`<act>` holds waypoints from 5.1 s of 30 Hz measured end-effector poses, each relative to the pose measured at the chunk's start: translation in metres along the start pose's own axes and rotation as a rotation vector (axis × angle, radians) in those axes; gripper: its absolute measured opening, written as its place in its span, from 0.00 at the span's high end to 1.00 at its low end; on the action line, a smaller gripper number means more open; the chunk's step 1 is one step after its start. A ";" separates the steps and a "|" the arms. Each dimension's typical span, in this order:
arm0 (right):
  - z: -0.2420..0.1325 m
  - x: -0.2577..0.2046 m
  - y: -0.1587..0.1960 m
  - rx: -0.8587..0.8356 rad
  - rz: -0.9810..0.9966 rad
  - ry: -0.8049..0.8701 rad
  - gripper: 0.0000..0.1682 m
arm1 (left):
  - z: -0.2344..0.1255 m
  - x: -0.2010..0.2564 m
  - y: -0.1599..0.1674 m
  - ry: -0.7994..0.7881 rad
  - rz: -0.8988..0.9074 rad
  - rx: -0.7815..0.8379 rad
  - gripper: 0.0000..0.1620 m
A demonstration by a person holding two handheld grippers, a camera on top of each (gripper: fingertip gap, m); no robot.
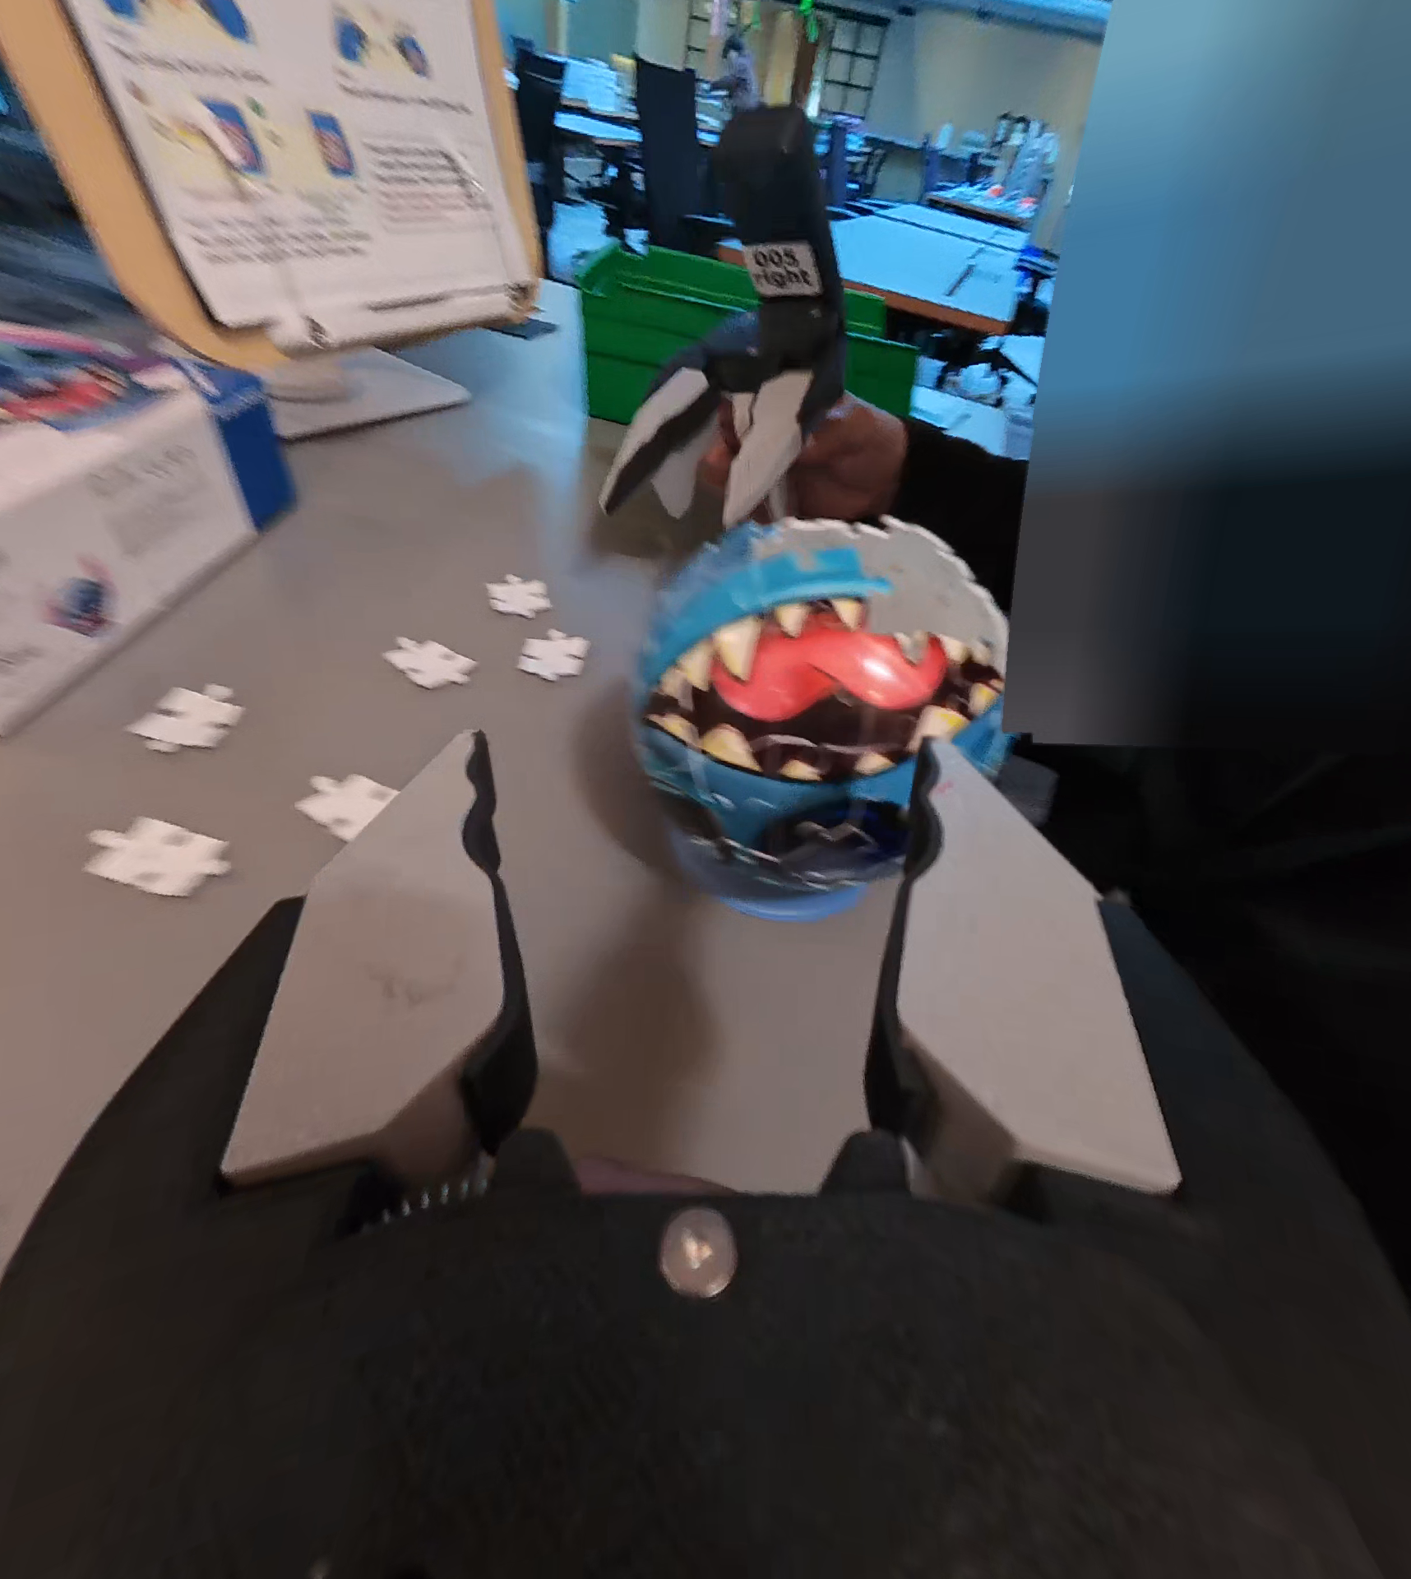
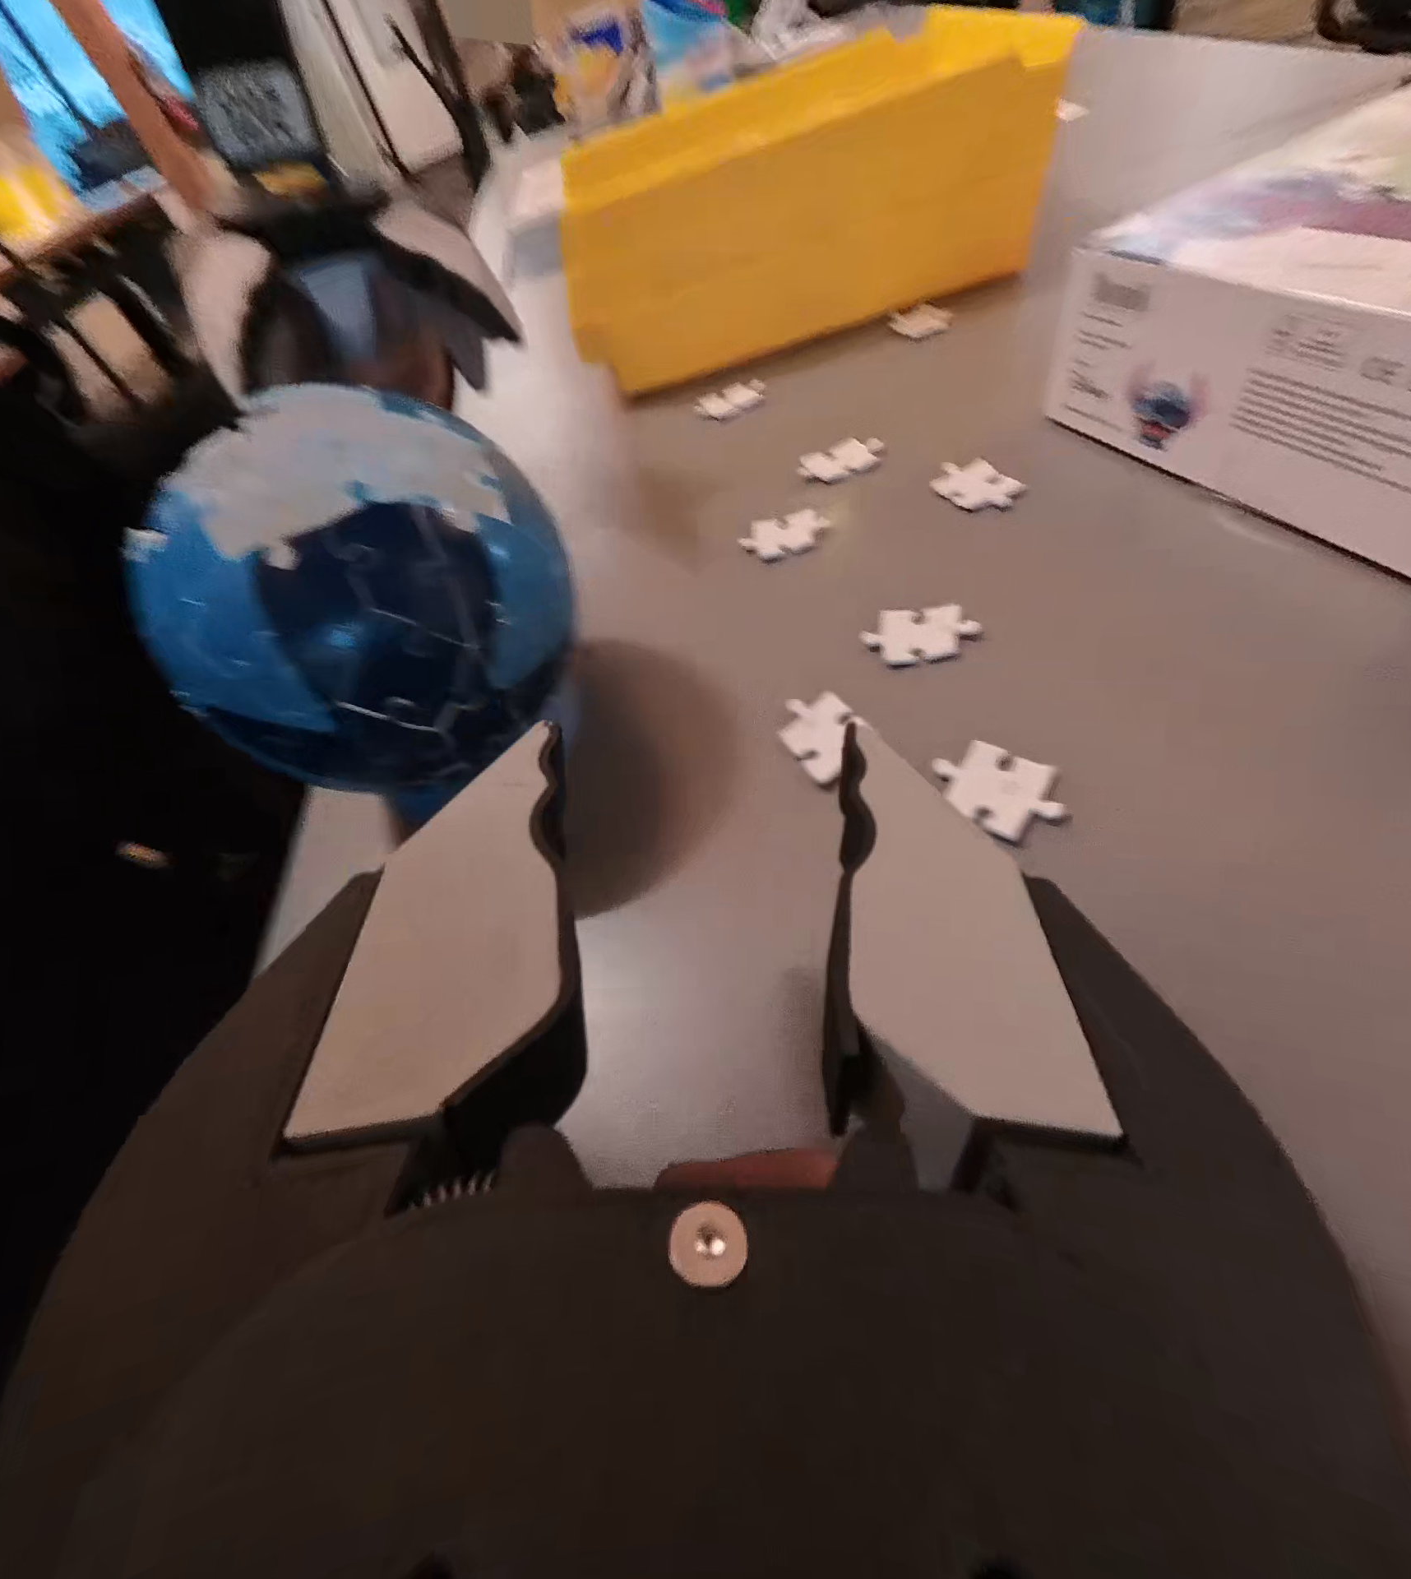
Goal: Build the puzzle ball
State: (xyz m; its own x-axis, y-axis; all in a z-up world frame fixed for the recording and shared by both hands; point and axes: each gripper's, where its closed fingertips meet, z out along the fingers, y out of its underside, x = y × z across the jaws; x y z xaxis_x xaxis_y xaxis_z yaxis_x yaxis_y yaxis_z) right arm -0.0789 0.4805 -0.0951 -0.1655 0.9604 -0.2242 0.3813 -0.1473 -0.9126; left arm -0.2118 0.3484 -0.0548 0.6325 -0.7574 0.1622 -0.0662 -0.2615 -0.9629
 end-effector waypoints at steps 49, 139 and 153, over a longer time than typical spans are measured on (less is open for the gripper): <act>0.068 -0.002 -0.064 0.020 -0.389 0.173 0.81 | 0.126 -0.075 -0.042 -0.020 -0.213 -0.337 0.76; 0.044 -0.065 -0.075 0.151 -0.424 -0.056 1.00 | 0.071 -0.007 -0.059 -0.152 0.522 -0.610 0.83; 0.042 -0.046 -0.075 0.203 -0.153 -0.105 1.00 | 0.039 0.015 0.015 0.298 0.339 -0.343 0.35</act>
State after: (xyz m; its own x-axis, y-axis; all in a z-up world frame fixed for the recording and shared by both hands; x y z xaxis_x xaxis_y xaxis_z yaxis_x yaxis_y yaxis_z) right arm -0.1383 0.4370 -0.0308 -0.3044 0.9470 -0.1026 0.1561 -0.0567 -0.9861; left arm -0.1736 0.3567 -0.0757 0.2902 -0.9561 -0.0417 -0.5061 -0.1164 -0.8546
